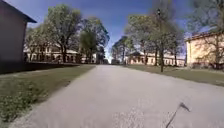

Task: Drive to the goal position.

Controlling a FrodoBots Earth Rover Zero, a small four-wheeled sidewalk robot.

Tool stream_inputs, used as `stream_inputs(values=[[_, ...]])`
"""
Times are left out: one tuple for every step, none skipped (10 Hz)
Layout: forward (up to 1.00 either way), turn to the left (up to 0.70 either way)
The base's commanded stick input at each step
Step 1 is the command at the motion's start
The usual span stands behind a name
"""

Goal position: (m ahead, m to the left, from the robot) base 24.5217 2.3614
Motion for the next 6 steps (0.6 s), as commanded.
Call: stream_inputs(values=[[1.0,0.0],[1.0,0.0],[1.0,0.0],[1.0,0.0],[1.0,0.0],[1.0,0.0]])
